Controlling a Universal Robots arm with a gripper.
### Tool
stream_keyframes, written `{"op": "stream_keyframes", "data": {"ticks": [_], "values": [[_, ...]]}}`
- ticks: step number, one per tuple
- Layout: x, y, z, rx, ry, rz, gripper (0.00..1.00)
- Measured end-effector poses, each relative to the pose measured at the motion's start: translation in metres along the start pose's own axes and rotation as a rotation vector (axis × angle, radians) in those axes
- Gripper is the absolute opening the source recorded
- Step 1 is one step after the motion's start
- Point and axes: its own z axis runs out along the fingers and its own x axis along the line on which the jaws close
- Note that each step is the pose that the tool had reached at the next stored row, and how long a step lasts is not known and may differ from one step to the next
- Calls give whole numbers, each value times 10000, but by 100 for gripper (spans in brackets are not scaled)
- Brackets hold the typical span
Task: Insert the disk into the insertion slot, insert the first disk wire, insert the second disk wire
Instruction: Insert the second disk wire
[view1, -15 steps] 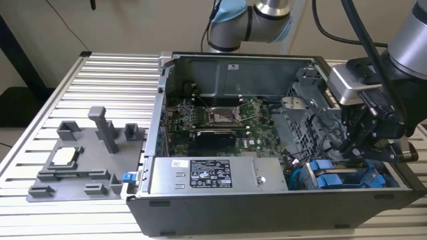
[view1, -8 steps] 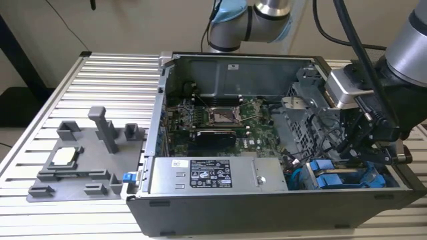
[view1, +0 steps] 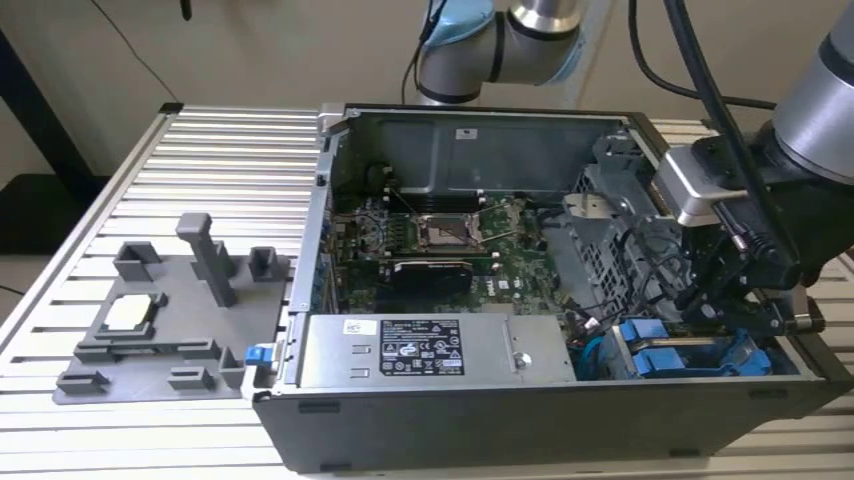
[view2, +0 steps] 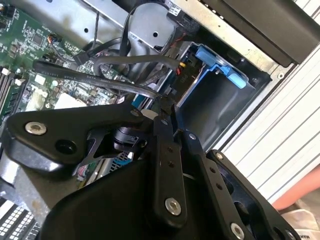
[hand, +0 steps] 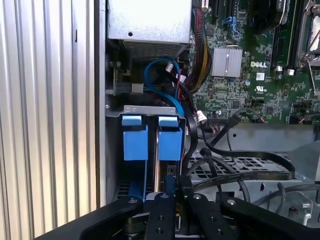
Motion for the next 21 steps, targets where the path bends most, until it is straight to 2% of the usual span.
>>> {"op": "stream_keyframes", "data": {"ticks": [5,16,20,21], "values": [[4,-7,44,-8,4,39,16],[9,-6,94,10,31,277,16],[10,-6,112,13,18,306,16],[9,-7,124,13,-7,311,16]]}}
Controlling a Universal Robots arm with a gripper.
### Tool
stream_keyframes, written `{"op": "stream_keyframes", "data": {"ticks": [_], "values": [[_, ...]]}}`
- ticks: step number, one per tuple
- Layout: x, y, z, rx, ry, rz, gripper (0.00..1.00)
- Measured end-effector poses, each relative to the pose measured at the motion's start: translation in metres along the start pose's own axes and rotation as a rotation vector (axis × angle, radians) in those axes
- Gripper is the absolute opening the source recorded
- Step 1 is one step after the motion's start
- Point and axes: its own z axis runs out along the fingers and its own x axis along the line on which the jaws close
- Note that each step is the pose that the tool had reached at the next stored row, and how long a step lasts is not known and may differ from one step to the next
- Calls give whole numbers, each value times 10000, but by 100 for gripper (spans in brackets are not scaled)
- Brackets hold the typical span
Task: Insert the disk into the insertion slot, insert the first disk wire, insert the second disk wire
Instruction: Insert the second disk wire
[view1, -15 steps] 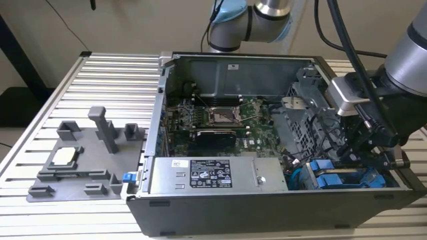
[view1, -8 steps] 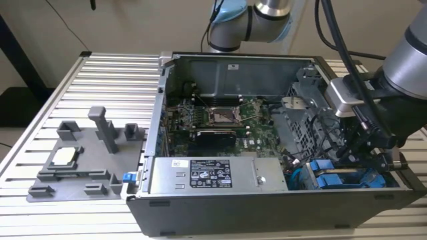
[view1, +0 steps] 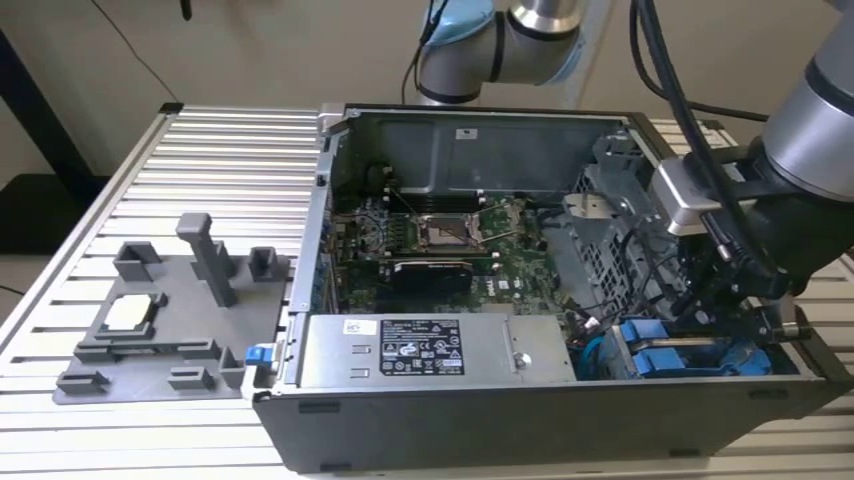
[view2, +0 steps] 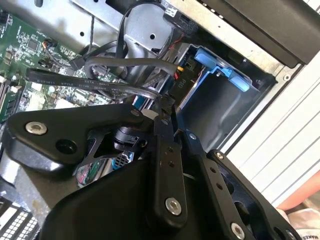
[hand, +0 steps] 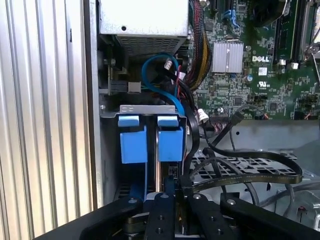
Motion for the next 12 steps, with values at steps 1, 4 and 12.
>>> {"op": "stream_keyframes", "data": {"ticks": [1,4,12], "values": [[2,1,7,1,-1,7,16],[2,0,3,3,23,29,16],[4,3,25,7,27,76,18]]}}
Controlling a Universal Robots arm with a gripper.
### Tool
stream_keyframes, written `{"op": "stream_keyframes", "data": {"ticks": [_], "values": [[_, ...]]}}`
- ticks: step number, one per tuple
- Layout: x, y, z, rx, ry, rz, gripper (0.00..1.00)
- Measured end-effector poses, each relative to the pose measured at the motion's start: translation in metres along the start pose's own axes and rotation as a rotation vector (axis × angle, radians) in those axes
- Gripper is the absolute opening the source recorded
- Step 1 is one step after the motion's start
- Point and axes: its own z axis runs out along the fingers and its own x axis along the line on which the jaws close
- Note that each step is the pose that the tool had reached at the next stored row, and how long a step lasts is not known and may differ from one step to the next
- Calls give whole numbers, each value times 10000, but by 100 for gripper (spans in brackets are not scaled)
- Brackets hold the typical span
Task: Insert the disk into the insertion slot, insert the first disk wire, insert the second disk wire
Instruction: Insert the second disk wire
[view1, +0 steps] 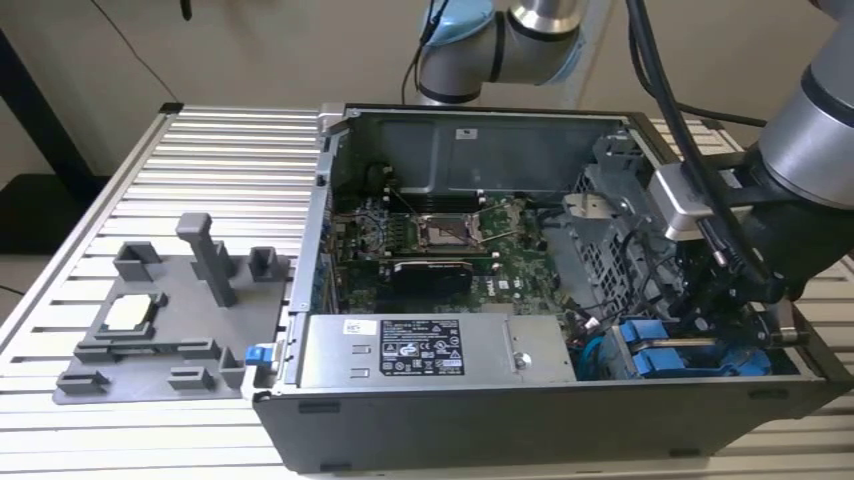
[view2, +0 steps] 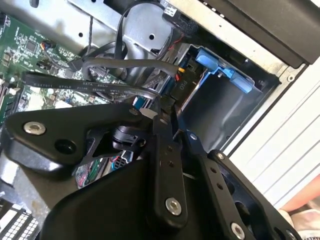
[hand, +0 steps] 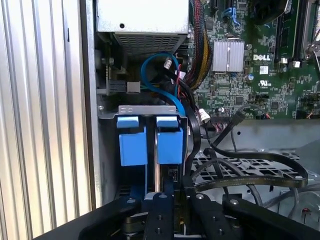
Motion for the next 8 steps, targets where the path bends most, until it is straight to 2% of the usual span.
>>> {"op": "stream_keyframes", "data": {"ticks": [1,2,8], "values": [[0,0,1,0,1,5,18],[0,0,1,1,2,11,24],[0,0,-4,-27,5,47,24]]}}
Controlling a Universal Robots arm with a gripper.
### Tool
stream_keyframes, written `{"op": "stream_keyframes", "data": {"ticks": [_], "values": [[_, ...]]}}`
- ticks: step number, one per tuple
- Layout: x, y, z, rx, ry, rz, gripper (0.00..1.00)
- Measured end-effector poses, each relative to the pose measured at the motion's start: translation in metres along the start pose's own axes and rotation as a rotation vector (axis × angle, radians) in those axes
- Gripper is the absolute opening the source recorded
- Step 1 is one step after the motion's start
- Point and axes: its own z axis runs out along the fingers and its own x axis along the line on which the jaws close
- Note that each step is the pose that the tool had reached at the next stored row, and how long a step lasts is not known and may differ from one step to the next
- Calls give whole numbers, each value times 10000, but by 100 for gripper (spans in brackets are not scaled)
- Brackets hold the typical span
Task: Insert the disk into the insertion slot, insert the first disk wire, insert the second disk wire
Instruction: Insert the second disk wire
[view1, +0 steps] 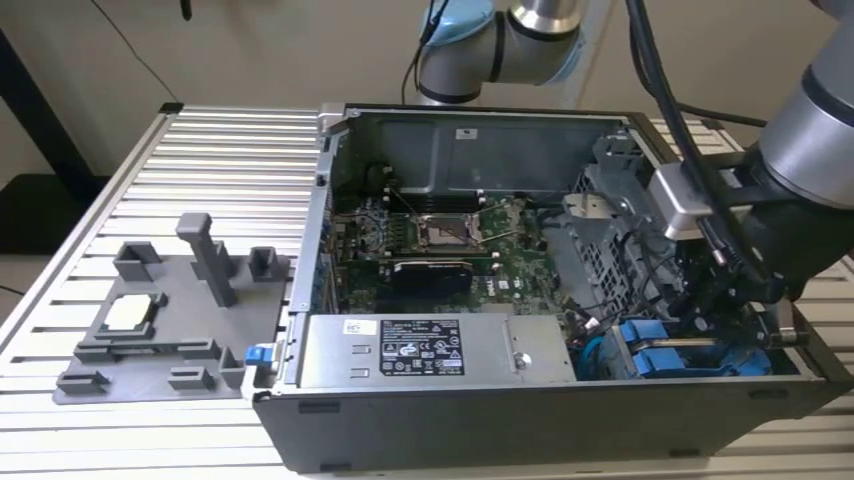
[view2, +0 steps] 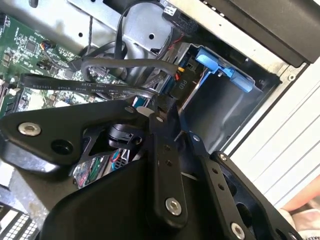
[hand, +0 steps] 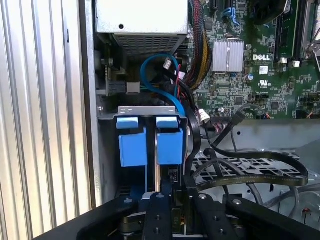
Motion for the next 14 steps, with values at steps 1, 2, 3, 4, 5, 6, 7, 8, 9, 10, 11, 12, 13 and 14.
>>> {"op": "stream_keyframes", "data": {"ticks": [1,2,3,4,5,6,7,8,9,10,11,12,13,14], "values": [[-1,-1,-7,-6,-1,3,24],[-2,-2,-21,-14,1,6,24],[-3,-3,-33,-19,0,7,24],[-4,-4,-44,-21,2,7,24],[-5,-5,-53,-22,2,7,24],[-6,-6,-64,-23,0,7,24],[-7,-7,-80,-23,2,8,24],[-9,-9,-100,-23,3,7,24],[-11,-11,-120,-24,1,8,24],[-13,-13,-145,-25,2,8,24],[-14,-15,-166,-26,3,8,24],[-17,-17,-191,-26,2,8,24],[-19,-20,-217,-26,3,8,24],[-21,-22,-243,-26,2,7,24]]}}
